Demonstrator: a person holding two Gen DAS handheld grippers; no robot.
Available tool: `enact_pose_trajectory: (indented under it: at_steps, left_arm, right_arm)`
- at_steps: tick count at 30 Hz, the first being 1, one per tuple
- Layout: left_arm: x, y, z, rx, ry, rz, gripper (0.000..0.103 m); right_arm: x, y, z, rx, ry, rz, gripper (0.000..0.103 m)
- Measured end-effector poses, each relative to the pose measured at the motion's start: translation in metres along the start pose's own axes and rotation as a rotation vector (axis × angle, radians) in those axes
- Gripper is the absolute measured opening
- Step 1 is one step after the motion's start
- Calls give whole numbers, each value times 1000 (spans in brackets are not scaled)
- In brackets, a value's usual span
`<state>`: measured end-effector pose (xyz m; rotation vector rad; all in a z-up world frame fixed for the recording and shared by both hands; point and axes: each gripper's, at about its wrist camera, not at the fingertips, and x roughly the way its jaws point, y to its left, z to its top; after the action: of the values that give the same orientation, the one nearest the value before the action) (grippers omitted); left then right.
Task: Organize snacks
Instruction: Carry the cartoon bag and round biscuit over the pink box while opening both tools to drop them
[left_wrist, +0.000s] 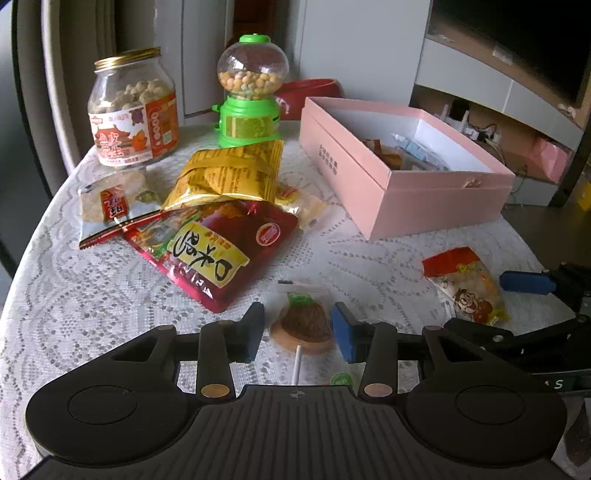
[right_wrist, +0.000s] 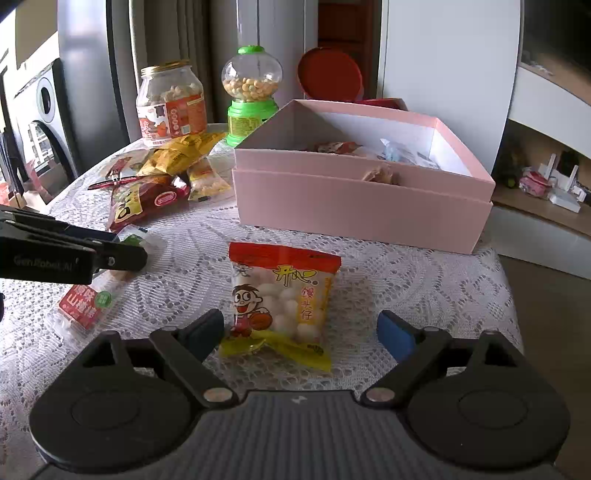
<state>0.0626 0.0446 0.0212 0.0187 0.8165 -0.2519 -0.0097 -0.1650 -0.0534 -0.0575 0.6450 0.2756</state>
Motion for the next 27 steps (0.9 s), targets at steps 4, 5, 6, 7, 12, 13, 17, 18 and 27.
enact_pose_trajectory:
  at_steps: [4, 5, 6, 7, 12, 13, 17, 18, 27]
  left_arm:
    - [-2, -8, -3, 50, -9, 4, 46]
    - [-3, -11, -5, 63, -10, -4, 46]
    - [-4, -13, -7, 75, -9, -10, 46]
    - [-5, -16, -9, 90, -11, -11, 46]
    - [-3, -22, -16, 142, -48, 3, 49]
    - [-3, -21, -16, 137, -51, -1, 49]
    - [1, -19, -13, 127, -55, -12, 49]
    - [2, -19, -11, 127, -50, -13, 49]
    - [0, -18, -10, 117, -28, -36, 46]
  right_arm:
    - [1, -1, 0, 2, 5, 3, 94]
    - [1, -1, 1, 0, 8, 7, 95]
    - [2, -1, 1, -4, 14, 15, 98]
    - [3, -1, 2, -12, 23, 27, 99]
    - [4, -3, 4, -29, 59, 52, 103]
    - [4, -2, 4, -32, 60, 49, 103]
    - [3, -2, 1, -27, 45, 46, 103]
    - [2, -2, 1, -26, 42, 46, 103]
    - [-3, -9, 2, 2, 30, 71, 100]
